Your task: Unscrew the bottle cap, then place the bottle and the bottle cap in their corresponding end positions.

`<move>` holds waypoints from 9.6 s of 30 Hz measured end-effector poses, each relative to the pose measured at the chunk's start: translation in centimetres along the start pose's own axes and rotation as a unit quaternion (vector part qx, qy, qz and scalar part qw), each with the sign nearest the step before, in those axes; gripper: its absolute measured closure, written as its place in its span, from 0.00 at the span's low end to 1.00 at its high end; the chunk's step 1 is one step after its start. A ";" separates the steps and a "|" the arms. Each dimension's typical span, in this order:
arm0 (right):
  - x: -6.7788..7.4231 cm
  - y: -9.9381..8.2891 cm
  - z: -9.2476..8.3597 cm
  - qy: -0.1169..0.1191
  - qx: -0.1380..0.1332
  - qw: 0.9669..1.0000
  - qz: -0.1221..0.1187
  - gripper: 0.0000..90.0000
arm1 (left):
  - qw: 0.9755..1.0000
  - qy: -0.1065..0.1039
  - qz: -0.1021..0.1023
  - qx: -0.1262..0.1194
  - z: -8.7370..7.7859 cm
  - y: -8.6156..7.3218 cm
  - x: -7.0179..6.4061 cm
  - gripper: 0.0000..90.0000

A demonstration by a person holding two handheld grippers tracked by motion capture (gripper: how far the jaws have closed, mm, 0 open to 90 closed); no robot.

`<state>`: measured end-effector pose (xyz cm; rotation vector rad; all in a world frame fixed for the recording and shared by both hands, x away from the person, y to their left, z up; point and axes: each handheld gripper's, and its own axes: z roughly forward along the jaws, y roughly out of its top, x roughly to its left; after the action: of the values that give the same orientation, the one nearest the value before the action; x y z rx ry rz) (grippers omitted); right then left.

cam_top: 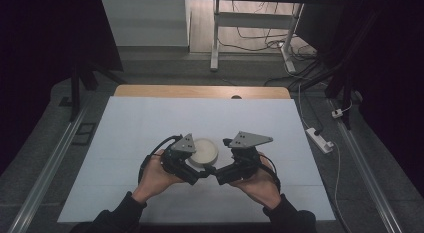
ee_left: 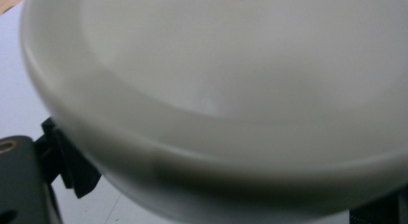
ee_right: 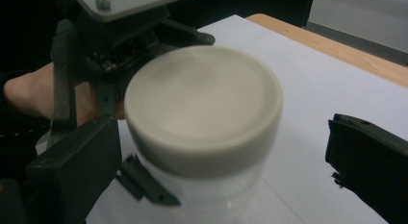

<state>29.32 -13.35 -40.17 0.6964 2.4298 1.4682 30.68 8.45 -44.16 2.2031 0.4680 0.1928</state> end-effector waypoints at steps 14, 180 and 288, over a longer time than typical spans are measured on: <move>0.5 0.9 2.8 0.012 -0.002 1.000 -0.014 0.05 | 1.000 -0.007 -0.001 0.001 0.1 0.1 -0.1 0.08; -0.1 2.3 0.1 0.064 -0.015 0.996 -0.056 0.08 | 0.998 -0.044 0.052 -0.007 -0.7 0.5 -0.8 0.08; 1.3 -8.7 6.4 0.053 0.070 0.994 -0.061 0.08 | 0.997 0.063 -0.006 -0.032 6.7 -1.1 9.6 0.08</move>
<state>28.42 -11.15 -50.83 0.4990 2.6242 1.3315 41.16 7.99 -49.47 2.1326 0.5356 0.3373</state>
